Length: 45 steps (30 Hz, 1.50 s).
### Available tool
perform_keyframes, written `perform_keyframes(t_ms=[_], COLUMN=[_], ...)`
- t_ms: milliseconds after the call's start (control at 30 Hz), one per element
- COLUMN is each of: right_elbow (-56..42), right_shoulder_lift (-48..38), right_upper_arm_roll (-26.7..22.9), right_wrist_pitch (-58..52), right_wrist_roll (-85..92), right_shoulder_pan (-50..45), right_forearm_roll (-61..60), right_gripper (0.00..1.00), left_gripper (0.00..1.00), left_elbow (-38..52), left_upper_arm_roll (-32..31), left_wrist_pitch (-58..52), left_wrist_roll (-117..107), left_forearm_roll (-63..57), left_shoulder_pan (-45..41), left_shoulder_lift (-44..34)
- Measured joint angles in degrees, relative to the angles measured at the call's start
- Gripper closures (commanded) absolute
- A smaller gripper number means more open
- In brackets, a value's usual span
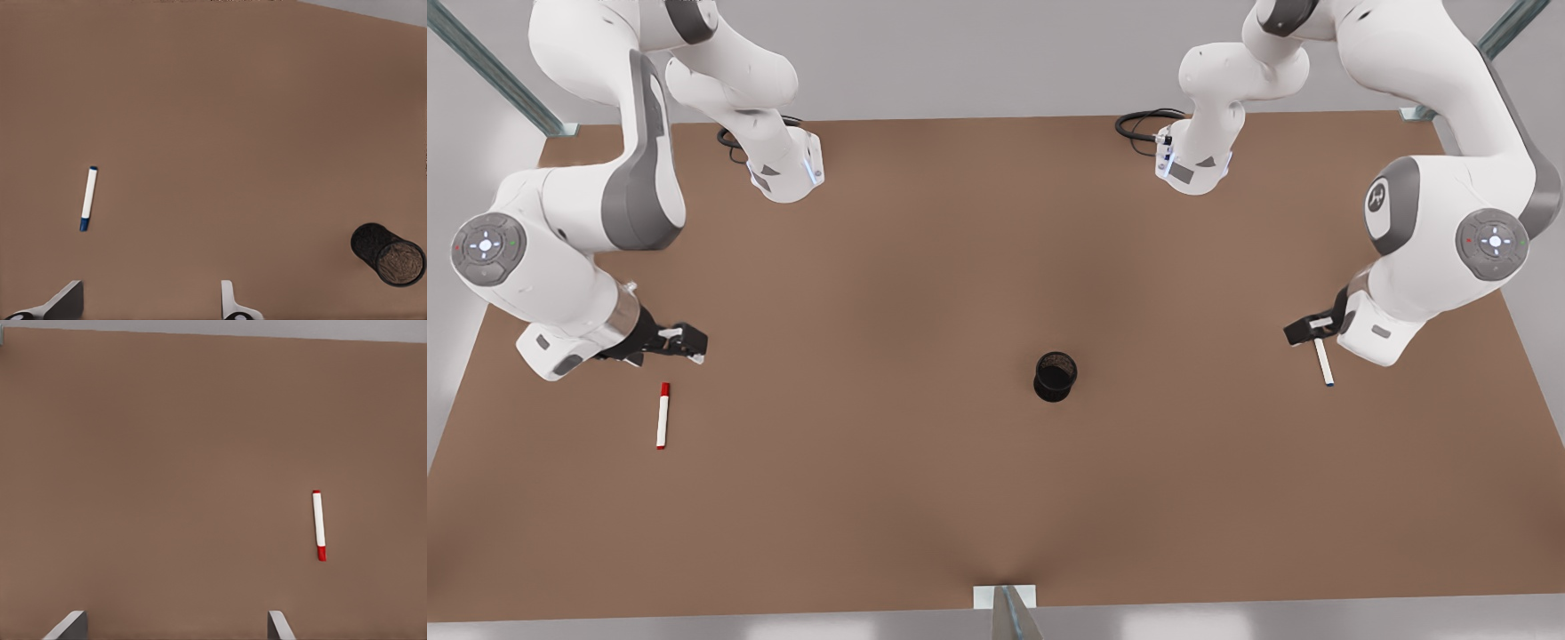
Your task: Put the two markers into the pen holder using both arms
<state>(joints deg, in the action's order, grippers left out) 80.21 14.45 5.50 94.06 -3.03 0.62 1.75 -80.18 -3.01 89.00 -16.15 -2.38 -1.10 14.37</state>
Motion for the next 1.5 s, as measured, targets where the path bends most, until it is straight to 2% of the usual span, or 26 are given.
perform_keyframes(t_ms=[67, 200, 300, 400, 567, 633, 767, 800, 1033, 1300, 1400, 1433, 1500], right_elbow=[0.1, 0.3, 0.3, 0.3, 0.3, 0.5, 0.6, 0.7, 2.1, 4.3, 4.6, 4.7, 4.7], right_shoulder_lift=[2.1, 13.5, 21.5, 27.5, 32.2, 32.8, 33.7, 33.8, 33.8, 33.5, 33.5, 33.5, 33.5], right_upper_arm_roll=[-0.3, -0.4, -0.4, -0.3, -0.7, -0.8, -0.8, -0.8, -0.6, -0.1, -0.1, -0.1, -0.1], right_wrist_pitch=[0.7, 4.7, 9.1, 13.5, 21.3, 23.2, 26.0, 26.4, 28.0, 28.5, 28.6, 28.7, 28.8], right_wrist_roll=[0.0, 0.3, 0.7, 1.2, 3.8, 4.9, 7.1, 7.7, 11.1, 14.1, 14.9, 15.2, 15.7], right_shoulder_pan=[0.3, 3.3, 6.2, 10.1, 16.5, 17.9, 18.6, 18.5, 18.1, 18.0, 18.2, 18.3, 18.3], right_forearm_roll=[0.0, 0.4, 1.1, 1.3, 1.9, 2.5, 4.0, 4.9, 8.6, 9.1, 9.2, 9.1, 9.0], right_gripper=[0.0, 0.0, 0.0, 0.0, 0.0, 0.04, 0.28, 0.39, 0.42, 0.52, 0.59, 0.69, 0.73], left_gripper=[0.0, 0.0, 0.0, 0.0, 0.0, 0.0, 0.0, 0.0, 0.0, 0.0, 0.06, 0.18, 0.33], left_elbow=[-0.9, -17.2, -22.8, -25.8, -26.8, -26.7, -26.8, -27.4, -32.0, -36.0, -36.5, -36.5, -36.5], left_upper_arm_roll=[0.4, 8.7, 12.7, 13.8, 14.2, 14.2, 14.3, 14.3, 14.3, 14.3, 14.3, 14.2, 14.2], left_wrist_pitch=[1.4, 14.2, 24.2, 33.1, 44.3, 47.8, 53.0, 53.8, 57.2, 60.6, 62.0, 62.5, 63.3], left_wrist_roll=[1.9, 6.3, 11.1, 16.3, 25.5, 28.8, 34.4, 35.6, 42.6, 48.0, 49.5, 49.9, 50.7], left_forearm_roll=[0.2, 3.4, 7.0, 10.3, 13.9, 14.5, 15.5, 15.6, 16.9, 17.4, 17.5, 17.5, 17.4], left_shoulder_pan=[0.2, 2.3, 4.1, 5.6, 7.4, 8.2, 9.4, 9.5, 9.5, 9.8, 9.8, 9.7, 9.7], left_shoulder_lift=[0.7, 2.3, 4.7, 7.3, 12.4, 13.9, 16.0, 16.2, 16.4, 16.8, 17.5, 17.9, 18.2])
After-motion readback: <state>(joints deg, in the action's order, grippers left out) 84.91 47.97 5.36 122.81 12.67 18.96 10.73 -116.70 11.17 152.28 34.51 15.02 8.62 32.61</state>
